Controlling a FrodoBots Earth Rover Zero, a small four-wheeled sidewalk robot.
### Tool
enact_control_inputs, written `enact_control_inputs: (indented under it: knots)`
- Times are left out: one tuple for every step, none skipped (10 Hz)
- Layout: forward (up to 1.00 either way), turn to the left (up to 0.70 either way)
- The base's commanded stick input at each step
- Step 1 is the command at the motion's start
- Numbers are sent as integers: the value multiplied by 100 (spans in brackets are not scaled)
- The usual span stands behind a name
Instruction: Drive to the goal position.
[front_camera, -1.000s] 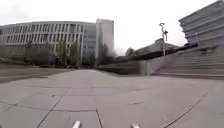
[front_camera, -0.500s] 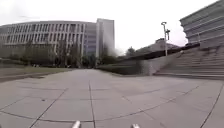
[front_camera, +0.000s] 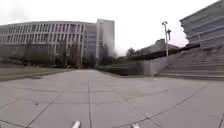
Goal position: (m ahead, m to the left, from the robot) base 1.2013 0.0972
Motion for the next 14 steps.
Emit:
enact_control_inputs:
  knots:
    - [54,-1]
    - [54,-1]
    - [54,-1]
    - [57,-1]
    - [64,-1]
    - [70,-1]
    - [70,-10]
    - [70,-11]
    - [70,-8]
    - [70,-4]
    - [70,-1]
    - [70,-1]
    - [70,-1]
    - [70,-1]
